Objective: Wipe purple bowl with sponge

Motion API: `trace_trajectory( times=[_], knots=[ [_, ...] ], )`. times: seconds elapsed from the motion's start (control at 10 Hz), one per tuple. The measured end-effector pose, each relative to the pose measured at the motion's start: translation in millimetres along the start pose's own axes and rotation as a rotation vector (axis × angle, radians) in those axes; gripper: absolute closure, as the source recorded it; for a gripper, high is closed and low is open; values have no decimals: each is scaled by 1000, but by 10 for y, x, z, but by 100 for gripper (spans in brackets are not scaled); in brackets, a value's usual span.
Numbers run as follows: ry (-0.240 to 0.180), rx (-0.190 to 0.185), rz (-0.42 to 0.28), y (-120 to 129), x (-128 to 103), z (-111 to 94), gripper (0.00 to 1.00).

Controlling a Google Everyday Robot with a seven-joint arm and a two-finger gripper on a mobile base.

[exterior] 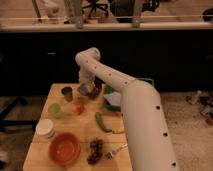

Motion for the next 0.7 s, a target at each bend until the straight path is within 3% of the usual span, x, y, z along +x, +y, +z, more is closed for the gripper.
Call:
trace_trajectory(
  times=[0.3, 0.7],
  knots=[
    [-1, -10, 1, -67, 130, 15, 100],
    [-30, -42, 27, 64, 216, 291, 100]
  ],
)
